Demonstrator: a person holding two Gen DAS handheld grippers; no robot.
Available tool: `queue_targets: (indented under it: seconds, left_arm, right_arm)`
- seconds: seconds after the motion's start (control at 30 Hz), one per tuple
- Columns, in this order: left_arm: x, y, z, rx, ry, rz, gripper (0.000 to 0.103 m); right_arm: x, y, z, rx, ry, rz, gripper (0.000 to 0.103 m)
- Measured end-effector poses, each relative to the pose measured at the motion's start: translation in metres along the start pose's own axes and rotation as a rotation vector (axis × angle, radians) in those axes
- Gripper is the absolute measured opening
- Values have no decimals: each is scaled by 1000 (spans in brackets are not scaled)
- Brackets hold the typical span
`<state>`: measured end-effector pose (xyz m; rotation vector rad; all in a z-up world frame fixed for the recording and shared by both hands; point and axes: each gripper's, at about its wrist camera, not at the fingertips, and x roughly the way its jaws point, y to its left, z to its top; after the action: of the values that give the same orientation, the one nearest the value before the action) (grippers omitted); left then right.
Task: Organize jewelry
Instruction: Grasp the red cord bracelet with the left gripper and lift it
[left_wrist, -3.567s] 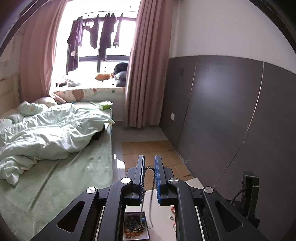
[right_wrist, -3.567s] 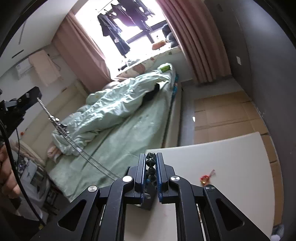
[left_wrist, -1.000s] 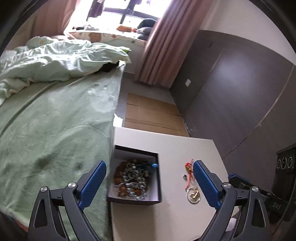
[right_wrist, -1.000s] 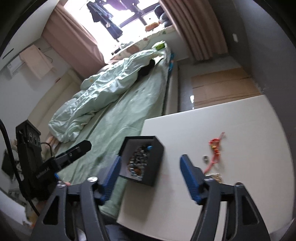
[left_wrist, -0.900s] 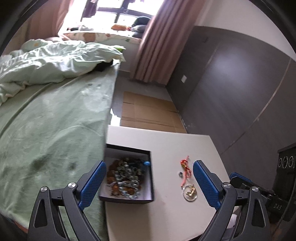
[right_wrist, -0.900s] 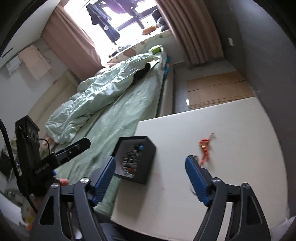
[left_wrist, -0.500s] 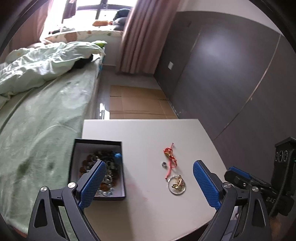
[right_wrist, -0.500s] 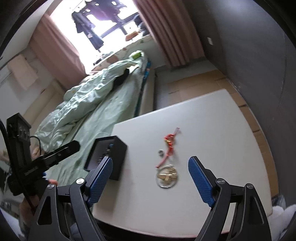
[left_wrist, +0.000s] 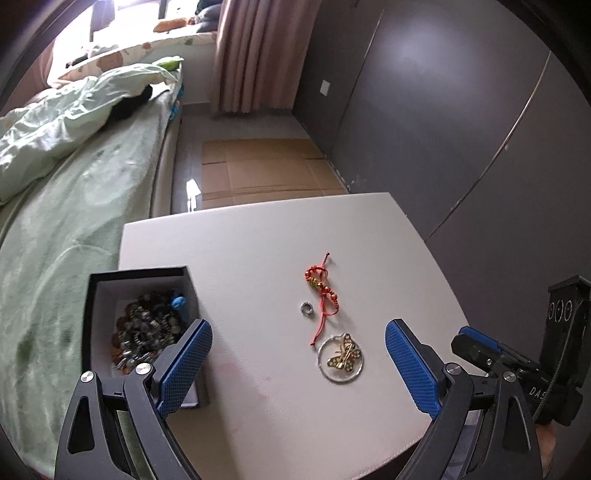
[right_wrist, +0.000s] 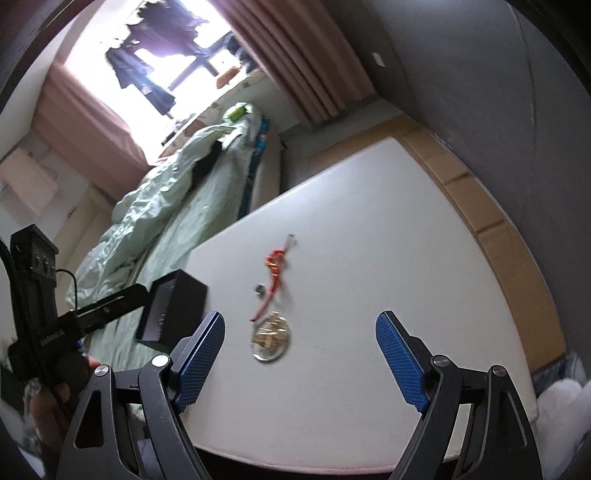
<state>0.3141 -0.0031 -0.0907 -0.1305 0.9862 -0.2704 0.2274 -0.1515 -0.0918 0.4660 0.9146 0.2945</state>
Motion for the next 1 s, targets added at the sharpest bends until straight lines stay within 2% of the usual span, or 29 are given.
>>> queue_targets:
  seconds: [0.2, 0.37, 0.47, 0.53, 0.7, 0.93, 1.0]
  left_arm:
    - [27, -7, 12, -3, 41, -9, 94]
    - [49, -19, 19, 16, 76, -25, 79]
    - [66, -25, 22, 23, 106, -23, 76]
    - [78, -28, 24, 24, 123, -20, 72]
    - [102, -33, 26, 43, 156, 7, 53]
    - [125, -37, 21, 84, 191, 58, 49]
    - [130, -38, 18, 98, 195, 83, 26]
  right_arm:
    - [2, -28, 2, 107, 4, -36, 84]
    - [4, -43, 3, 163, 11, -63, 84]
    - [4, -47, 3, 171, 15, -82, 83]
    - [5, -48, 4, 168, 23, -95, 78]
    - [9, -51, 6, 166, 43, -112, 76]
    - [11, -56, 10, 165, 53, -117, 70]
    - [14, -54, 10, 153, 61, -111, 68]
